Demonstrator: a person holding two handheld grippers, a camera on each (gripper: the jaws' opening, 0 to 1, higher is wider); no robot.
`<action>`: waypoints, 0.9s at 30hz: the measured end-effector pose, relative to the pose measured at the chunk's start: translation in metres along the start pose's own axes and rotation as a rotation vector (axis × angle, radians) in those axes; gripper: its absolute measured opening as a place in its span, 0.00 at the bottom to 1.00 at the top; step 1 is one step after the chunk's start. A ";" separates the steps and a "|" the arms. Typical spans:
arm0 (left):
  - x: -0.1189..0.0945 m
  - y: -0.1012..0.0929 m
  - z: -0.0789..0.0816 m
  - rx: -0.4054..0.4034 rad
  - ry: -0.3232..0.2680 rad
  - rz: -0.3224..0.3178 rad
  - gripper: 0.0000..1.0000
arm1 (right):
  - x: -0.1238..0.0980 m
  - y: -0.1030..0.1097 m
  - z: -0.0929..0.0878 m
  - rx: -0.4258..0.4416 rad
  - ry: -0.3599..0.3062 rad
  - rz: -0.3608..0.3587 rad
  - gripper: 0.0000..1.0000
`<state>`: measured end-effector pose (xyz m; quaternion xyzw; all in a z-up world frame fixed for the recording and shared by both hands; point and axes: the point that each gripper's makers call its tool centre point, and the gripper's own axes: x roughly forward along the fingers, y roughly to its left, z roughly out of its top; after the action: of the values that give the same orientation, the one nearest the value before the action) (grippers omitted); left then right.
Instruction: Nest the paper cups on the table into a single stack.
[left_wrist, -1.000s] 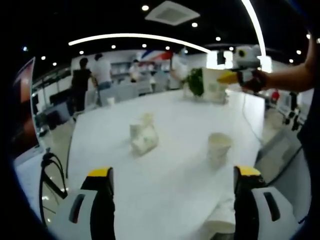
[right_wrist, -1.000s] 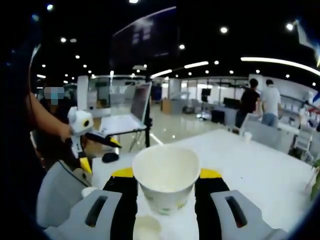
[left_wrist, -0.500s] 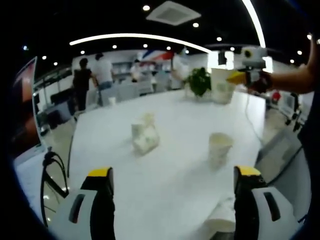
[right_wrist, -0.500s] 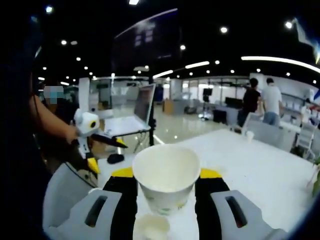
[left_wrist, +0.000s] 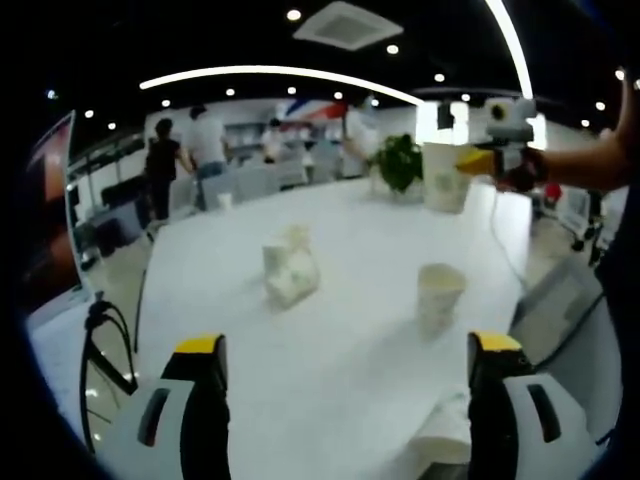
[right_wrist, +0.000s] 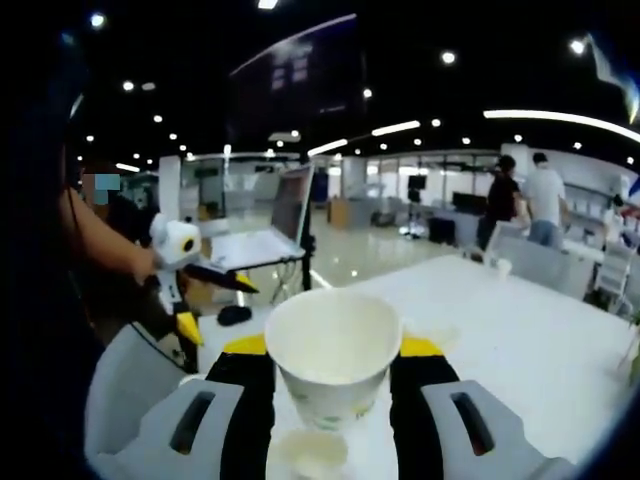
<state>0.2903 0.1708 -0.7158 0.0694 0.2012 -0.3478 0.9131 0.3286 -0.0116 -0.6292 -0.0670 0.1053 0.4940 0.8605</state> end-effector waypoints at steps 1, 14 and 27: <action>0.000 -0.001 0.000 0.000 0.000 -0.001 0.99 | 0.000 0.001 -0.002 0.000 0.000 0.000 0.42; -0.001 -0.004 -0.005 -0.008 0.010 -0.006 0.99 | 0.001 0.003 -0.030 0.014 0.017 -0.014 0.42; -0.001 -0.006 -0.006 -0.009 0.012 -0.007 0.99 | 0.004 0.006 -0.047 0.038 0.013 -0.010 0.42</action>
<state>0.2840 0.1682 -0.7205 0.0664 0.2088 -0.3497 0.9109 0.3197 -0.0157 -0.6753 -0.0545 0.1201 0.4870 0.8634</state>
